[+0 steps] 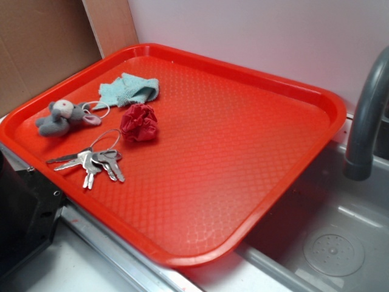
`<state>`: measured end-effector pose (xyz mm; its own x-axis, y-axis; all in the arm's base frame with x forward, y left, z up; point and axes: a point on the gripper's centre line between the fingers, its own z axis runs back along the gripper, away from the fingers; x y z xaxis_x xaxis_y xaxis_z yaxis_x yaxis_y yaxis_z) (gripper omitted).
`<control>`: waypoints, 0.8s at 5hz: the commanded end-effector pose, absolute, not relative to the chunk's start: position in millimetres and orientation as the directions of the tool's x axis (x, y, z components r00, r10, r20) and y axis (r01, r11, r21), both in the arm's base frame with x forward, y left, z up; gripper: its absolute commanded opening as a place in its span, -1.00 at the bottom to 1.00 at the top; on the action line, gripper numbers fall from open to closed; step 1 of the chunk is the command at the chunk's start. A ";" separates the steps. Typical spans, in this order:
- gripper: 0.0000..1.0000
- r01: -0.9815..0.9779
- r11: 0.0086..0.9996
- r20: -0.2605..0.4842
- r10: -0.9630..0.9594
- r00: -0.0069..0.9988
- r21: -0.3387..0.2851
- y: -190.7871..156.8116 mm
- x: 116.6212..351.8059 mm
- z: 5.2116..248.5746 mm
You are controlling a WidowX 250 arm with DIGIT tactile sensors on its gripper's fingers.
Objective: Grab the gray animal.
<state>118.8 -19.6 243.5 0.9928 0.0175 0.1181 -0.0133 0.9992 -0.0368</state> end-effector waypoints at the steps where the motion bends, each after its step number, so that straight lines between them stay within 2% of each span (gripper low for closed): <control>1: 1.00 -0.013 0.999 0.118 0.018 0.993 -0.037 -19.6 118.8 243.5; 2: 1.00 -0.031 0.997 0.111 0.023 0.994 0.065 17.2 131.5 194.1; 4: 1.00 -0.031 0.994 0.077 0.023 0.997 0.109 68.2 144.0 136.2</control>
<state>142.2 65.2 130.6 0.9978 0.0256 0.0605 -0.0317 0.9943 0.1016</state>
